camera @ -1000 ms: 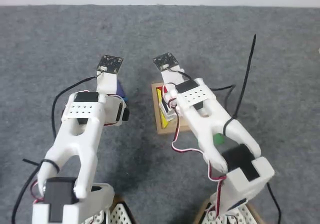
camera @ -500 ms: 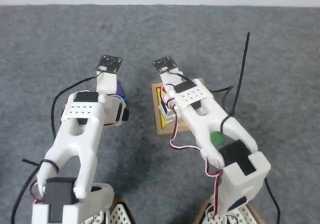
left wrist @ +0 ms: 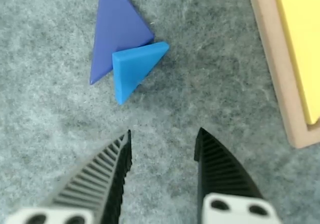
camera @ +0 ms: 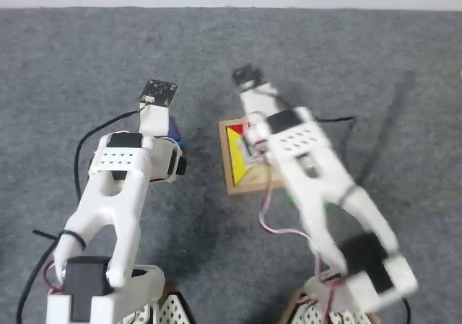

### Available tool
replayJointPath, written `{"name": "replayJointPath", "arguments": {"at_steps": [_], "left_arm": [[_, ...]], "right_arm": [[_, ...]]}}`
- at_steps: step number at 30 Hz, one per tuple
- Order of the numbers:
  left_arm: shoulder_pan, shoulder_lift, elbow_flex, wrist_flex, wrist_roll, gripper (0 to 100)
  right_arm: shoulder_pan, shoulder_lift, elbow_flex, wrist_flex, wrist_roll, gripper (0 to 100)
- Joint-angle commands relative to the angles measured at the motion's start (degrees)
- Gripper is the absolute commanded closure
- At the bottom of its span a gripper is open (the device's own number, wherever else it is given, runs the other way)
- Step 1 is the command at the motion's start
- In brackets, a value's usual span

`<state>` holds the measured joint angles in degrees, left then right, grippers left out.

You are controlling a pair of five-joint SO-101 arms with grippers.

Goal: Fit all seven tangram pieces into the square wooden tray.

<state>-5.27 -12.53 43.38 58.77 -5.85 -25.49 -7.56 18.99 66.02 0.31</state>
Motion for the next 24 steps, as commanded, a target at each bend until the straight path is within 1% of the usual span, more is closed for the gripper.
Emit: {"name": "replayJointPath", "arguments": {"at_steps": [1, 5, 7, 10, 12, 16, 19, 21, 24], "left_arm": [[-0.4, -2.7, -1.2, -1.1, -0.8, 80], [-0.4, -2.2, -5.7, 0.7, -3.6, 80], [-0.4, -0.5, -10.2, 2.1, -3.3, 80], [-0.4, 6.0, -19.2, 5.6, -1.8, 80], [-0.4, 12.3, -26.2, 8.1, -1.1, 80], [-1.1, 23.5, -39.0, 12.0, -0.4, 80], [-2.1, 28.8, -45.6, 14.1, -0.2, 80], [-1.6, 30.8, -47.8, 17.8, -0.4, 80], [2.7, 30.6, -47.8, 22.1, -2.4, 80]], "right_arm": [[6.2, -13.8, 4.0, 0.6, 3.2, 98.7], [12.4, -21.6, 17.1, -3.6, 8.1, 98.6], [15.1, -23.6, 23.3, -6.7, 9.1, 98.6], [18.8, -24.5, 30.3, -11.9, 9.3, 97.7], [20.7, -24.4, 33.7, -15.5, 9.3, 94.9], [23.1, -24.4, 36.7, -19.9, 9.1, 90.2], [24.0, -24.4, 36.9, -20.4, 9.0, 90.5], [25.1, -24.4, 37.4, -20.3, 9.0, 90.8], [27.6, -24.4, 37.5, -20.3, 9.0, 90.8]]}}
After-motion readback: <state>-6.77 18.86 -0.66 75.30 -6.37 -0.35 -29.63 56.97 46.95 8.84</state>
